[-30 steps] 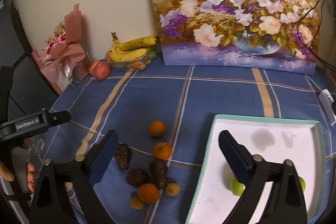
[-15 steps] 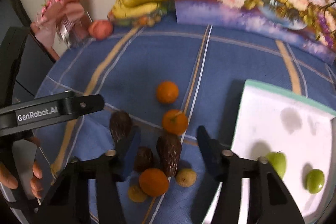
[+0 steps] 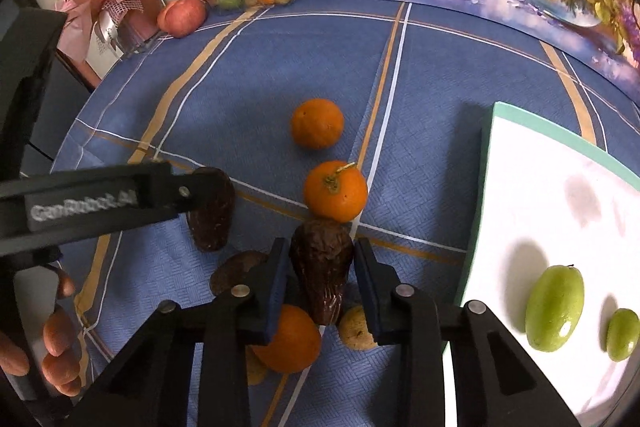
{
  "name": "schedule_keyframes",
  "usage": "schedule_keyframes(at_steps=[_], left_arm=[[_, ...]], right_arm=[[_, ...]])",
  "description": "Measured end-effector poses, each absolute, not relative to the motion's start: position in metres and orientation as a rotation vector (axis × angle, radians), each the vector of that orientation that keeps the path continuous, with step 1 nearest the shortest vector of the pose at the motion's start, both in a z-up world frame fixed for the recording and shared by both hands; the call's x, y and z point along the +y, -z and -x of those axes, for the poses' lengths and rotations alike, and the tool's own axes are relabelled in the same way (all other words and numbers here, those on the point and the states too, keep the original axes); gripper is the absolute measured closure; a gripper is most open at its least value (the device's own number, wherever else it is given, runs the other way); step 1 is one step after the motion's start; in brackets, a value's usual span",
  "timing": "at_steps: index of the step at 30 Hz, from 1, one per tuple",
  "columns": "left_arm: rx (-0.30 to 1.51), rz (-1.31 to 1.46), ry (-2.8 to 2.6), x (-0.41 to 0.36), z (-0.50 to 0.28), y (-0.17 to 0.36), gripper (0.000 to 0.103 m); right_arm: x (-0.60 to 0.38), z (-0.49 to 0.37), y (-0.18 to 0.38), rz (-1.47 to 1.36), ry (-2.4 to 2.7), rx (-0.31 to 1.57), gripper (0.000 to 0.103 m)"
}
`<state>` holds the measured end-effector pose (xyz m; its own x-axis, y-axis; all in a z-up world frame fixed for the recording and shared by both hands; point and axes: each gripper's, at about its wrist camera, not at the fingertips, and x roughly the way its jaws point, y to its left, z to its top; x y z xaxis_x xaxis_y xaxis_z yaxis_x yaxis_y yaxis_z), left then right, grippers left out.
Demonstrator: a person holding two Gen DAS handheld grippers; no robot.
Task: Organize fruits
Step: 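Grasp a brown date with right tool while left tool grasps another date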
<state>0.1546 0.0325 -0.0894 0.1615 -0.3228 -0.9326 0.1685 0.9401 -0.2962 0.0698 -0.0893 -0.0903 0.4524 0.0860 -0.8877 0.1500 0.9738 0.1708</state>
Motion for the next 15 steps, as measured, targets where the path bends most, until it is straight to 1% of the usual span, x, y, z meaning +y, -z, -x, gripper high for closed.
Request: schedule_keyframes(at_steps=[7,15], left_arm=[[1.292,0.111,0.367,0.030,-0.149,0.063,0.066],[1.187,0.139,0.397,0.036,-0.142,0.018,0.066]], right_arm=[[-0.095,-0.061,0.067,-0.240,0.046,1.045,0.069],[-0.115,-0.046,0.027,-0.250,0.099,0.947,0.069]])
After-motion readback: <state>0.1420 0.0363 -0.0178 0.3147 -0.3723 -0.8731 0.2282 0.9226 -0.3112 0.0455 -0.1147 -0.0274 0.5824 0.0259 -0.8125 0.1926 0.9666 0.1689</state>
